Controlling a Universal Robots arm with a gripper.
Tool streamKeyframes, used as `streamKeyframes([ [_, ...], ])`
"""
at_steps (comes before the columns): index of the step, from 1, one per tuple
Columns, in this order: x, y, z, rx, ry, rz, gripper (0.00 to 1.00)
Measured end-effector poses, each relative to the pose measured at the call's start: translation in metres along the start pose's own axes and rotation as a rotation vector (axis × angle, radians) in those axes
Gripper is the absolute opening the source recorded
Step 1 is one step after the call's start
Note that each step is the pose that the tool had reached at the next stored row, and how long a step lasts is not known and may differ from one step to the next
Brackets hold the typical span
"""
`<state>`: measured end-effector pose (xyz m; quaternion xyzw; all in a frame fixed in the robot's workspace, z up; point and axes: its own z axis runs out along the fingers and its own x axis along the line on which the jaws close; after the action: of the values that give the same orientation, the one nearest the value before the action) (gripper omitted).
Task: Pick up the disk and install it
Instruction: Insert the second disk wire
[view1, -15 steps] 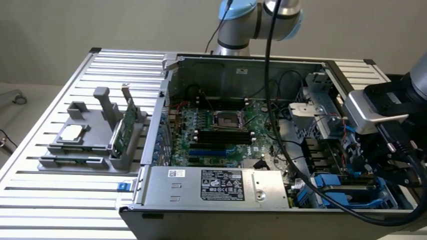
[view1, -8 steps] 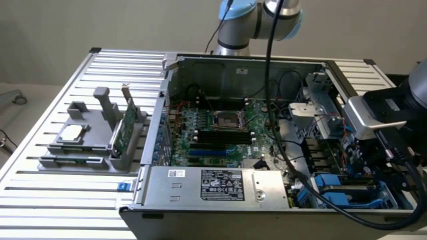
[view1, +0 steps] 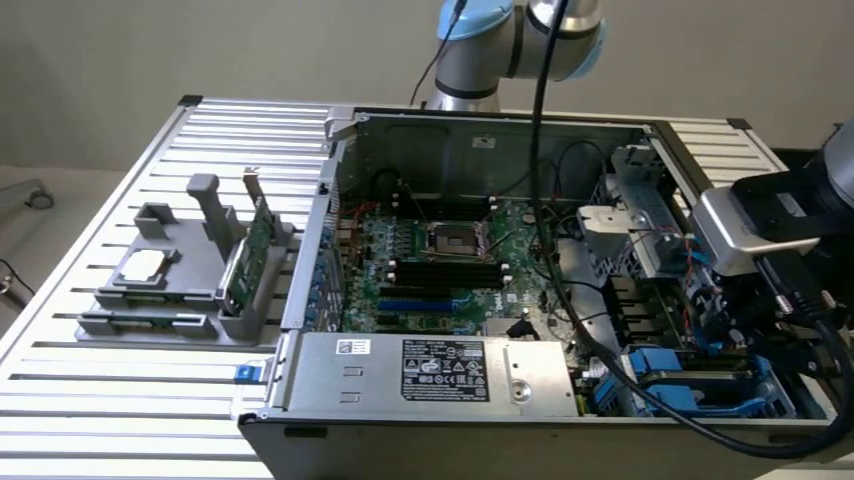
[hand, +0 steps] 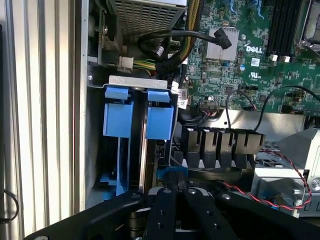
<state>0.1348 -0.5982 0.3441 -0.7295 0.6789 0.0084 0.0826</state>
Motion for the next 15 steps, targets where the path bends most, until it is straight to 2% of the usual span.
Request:
streamKeyframes([
  [4,-0.002,-0.001,-0.0165,0.0,0.0002,0.0,0.11],
  [6,-0.003,0.0051,-0.0205,0.0,-0.0001,0.0,0.11],
  [10,-0.005,0.0208,-0.0251,-0.0002,-0.0007,-0.001,0.11],
  [11,-0.005,0.0209,-0.0253,0.0002,-0.0028,-0.001,0.11],
  [15,-0.005,0.0208,-0.0253,0.0001,-0.0028,-0.001,0.11],
])
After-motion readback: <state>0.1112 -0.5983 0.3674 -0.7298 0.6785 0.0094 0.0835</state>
